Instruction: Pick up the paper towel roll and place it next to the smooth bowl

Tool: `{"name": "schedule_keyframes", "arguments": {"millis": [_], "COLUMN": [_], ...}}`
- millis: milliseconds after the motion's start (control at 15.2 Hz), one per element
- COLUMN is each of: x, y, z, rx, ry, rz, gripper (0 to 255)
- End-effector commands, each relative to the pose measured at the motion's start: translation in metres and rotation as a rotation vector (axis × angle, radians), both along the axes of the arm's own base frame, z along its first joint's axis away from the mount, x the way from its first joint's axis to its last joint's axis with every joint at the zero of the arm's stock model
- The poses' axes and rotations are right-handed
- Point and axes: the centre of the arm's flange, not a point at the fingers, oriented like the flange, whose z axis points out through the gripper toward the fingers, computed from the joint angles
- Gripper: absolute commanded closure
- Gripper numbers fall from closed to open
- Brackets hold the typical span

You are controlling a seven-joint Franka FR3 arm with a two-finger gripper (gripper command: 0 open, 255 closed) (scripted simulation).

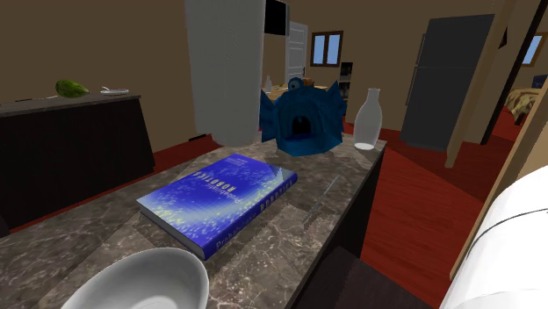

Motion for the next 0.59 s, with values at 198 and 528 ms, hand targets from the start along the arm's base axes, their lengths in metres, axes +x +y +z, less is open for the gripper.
{"name": "schedule_keyframes", "arguments": {"millis": [198,528], "x": [0.000,0.000], "y": [0.002,0.002], "z": [-0.025,-0.052], "rx": [0.000,0.000], "ry": [0.000,0.000], "rz": [0.000,0.000], "gripper": [255,255]}}
